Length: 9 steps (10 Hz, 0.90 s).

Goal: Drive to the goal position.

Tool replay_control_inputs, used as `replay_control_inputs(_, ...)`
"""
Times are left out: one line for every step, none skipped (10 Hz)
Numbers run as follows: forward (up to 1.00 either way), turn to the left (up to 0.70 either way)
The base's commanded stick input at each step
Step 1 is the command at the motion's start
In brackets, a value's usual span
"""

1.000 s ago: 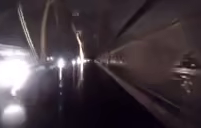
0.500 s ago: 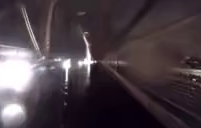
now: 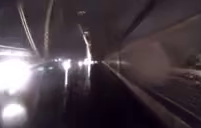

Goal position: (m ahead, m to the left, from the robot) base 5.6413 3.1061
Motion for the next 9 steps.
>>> replay_control_inputs(1.00,0.00)
replay_control_inputs(1.00,0.00)
replay_control_inputs(1.00,0.00)
replay_control_inputs(1.00,0.00)
replay_control_inputs(1.00,0.00)
replay_control_inputs(1.00,0.00)
replay_control_inputs(1.00,0.00)
replay_control_inputs(1.00,0.00)
replay_control_inputs(1.00,0.00)
